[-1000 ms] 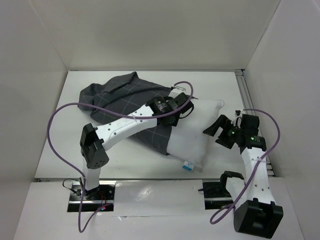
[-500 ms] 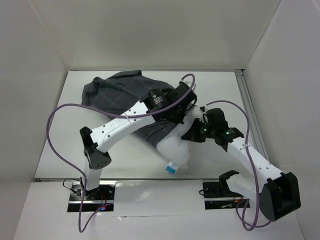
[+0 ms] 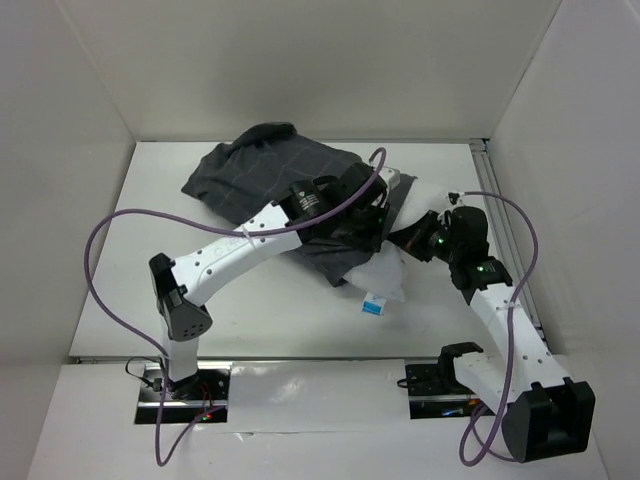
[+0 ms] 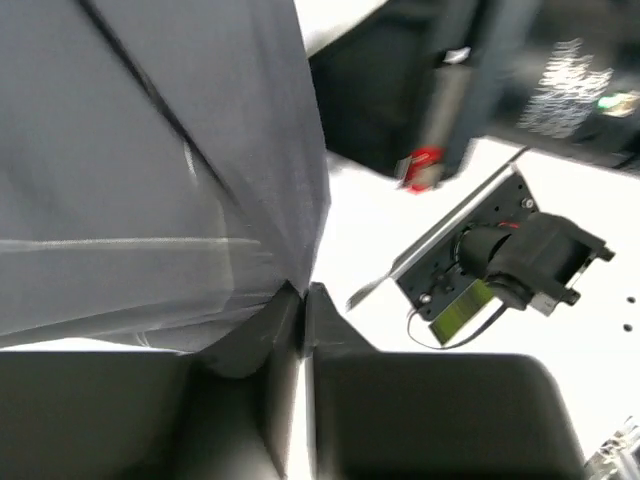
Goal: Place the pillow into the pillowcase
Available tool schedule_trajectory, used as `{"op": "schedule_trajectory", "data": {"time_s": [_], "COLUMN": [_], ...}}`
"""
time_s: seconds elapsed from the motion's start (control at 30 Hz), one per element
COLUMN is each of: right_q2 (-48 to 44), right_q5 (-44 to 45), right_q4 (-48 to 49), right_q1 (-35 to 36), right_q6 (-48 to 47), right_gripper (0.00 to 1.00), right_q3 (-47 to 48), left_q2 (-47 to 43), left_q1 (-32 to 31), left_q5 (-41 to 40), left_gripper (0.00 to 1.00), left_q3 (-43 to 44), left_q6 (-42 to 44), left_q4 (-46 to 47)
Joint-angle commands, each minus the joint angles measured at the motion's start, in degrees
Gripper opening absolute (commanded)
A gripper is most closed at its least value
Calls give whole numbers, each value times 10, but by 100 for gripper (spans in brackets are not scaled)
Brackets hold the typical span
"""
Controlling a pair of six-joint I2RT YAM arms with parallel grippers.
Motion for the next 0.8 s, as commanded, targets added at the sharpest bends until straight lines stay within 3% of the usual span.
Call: {"op": "schedule_trajectory", "data": {"time_s": [0.0,0.03,0.07,0.13,0.2,0.23,0.27,0.37,0.43,0.5,0.67,0.77], "right_q2": [-15,-15,-15,-15,-15,-15,-15,-15,-8,-1,9,9], "right_q5": [-49,-60,-60,-77,-77,-77,-77,-71,-71,-77,-82,-82], "right_q4": [97,106,106,106,106,101,94,79,79,79,73,73], "right_q1": [-13,-13,-13,-18,-18,-18,-24,-24,-24,-29,-29,-29], "right_q6": [12,19,19,30,30,24,24,11,6,6,-1,-1], "right_gripper": [0,0,0,0,0,0,0,0,0,0,0,0], "right_q3": [8,1,1,1,9,19,25,46,53,53,64,64], "left_q2": [-41,-41,-46,-76,-130,-151,-174,-252,-272,-272,-211,-206], "left_q1": [-3,-3,-10,-34,-62,-72,-80,-86,-86,-86,-91,-91], "left_q5": [-3,-27,-55,-152,-228,-253,-268,-249,-234,-259,-290,-295], "left_gripper": [33,63,76,92,89,83,70,64,78,89,94,94], "left_q3": [11,11,11,-30,-131,-175,-223,-410,-508,-546,-597,-662], "left_q6": [-24,-7,-7,-19,-40,-78,-94,-142,-149,-170,-196,-192], "left_q4": [20,1,-15,-44,-44,-34,-20,91,156,221,286,409]}}
